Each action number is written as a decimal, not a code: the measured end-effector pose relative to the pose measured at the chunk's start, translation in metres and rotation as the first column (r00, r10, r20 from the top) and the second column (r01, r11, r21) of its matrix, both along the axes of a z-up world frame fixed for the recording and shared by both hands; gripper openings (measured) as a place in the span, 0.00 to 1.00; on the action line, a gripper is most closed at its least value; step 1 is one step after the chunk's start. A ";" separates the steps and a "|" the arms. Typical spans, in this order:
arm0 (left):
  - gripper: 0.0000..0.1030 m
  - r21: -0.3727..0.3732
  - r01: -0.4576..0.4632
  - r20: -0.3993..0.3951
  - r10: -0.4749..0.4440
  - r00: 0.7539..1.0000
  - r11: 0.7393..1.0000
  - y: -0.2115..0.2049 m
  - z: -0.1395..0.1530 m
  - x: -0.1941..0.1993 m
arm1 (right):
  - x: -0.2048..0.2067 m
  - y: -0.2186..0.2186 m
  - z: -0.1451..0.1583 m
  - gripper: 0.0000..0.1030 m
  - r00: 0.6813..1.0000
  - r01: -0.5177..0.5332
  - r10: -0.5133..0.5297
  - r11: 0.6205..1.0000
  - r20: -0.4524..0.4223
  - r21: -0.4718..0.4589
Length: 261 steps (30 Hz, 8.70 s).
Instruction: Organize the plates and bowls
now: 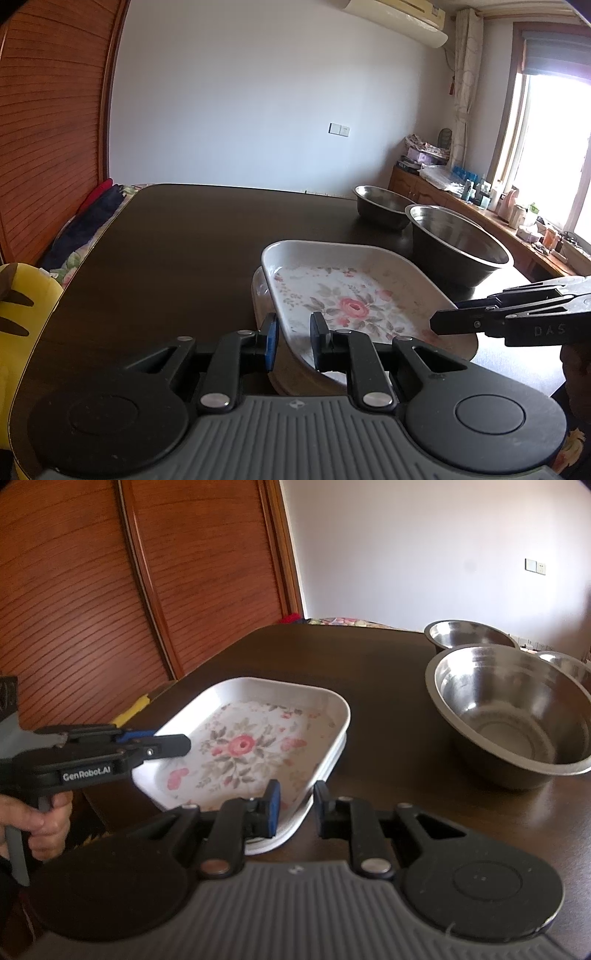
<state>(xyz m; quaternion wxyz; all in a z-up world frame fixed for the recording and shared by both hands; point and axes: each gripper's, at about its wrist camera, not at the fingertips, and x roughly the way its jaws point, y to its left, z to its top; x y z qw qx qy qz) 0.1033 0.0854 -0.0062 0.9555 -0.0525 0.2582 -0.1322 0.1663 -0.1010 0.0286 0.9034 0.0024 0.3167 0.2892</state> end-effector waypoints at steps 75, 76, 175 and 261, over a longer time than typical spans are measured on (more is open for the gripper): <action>1.00 0.057 0.090 0.175 -0.098 0.980 0.994 -0.164 0.023 0.055 | -0.007 -0.156 -0.003 1.00 0.836 0.328 -0.351 0.936 0.421 0.130; 1.00 0.058 0.090 0.175 -0.099 0.980 0.994 -0.165 0.023 0.056 | -0.004 -0.156 -0.002 1.00 0.839 0.324 -0.347 0.937 0.419 0.129; 0.74 0.049 0.124 0.127 -0.129 0.983 0.991 -0.155 -0.002 -0.017 | -0.023 -0.156 -0.024 0.33 0.930 0.266 -0.288 0.956 0.229 0.125; 1.00 0.055 0.065 0.255 -0.077 0.964 0.996 -0.127 0.050 -0.011 | -0.054 -0.150 0.032 1.00 0.848 0.234 -0.273 0.962 0.454 0.140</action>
